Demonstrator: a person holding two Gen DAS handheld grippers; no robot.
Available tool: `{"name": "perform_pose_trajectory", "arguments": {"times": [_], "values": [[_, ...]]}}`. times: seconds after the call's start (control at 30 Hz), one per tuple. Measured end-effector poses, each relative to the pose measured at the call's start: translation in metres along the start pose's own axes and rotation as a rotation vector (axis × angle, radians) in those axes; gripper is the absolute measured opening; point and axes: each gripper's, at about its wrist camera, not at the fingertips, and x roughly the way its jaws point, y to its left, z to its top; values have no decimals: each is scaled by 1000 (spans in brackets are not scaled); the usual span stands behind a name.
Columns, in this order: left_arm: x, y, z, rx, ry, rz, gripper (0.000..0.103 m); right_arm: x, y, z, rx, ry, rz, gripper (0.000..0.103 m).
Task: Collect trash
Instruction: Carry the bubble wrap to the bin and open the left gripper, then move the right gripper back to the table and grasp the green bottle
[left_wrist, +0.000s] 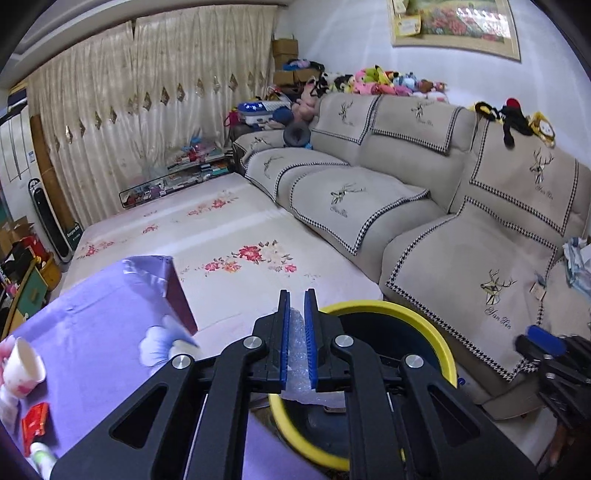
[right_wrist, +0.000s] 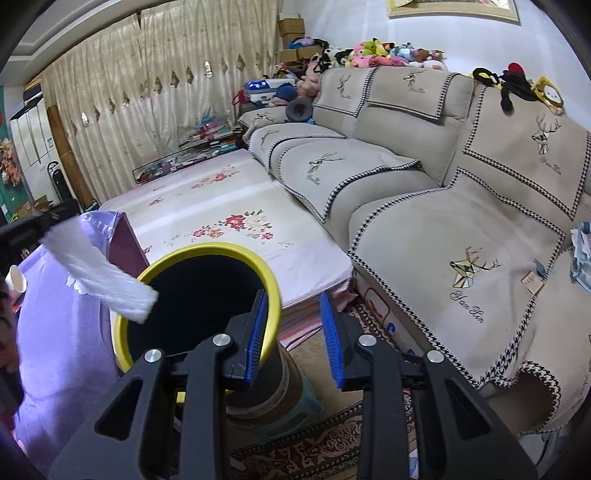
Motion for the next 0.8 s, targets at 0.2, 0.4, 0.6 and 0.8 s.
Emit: {"name": "perform_pose_trajectory", "arguments": {"times": [0.2, 0.4, 0.6, 0.8], "values": [[29, -14, -8, 9, 31, 15, 55, -7, -11, -2, 13, -9, -11, 28], [-1, -5, -8, 2, 8, 3, 60, -13, -7, -5, 13, -10, 0, 28], [-95, 30, -4, -45, -76, 9, 76, -18, 9, -9, -4, -6, 30, 29], [-199, 92, -31, -125, -145, 79, 93, -24, 49, -17, -64, 11, 110, 30]]}}
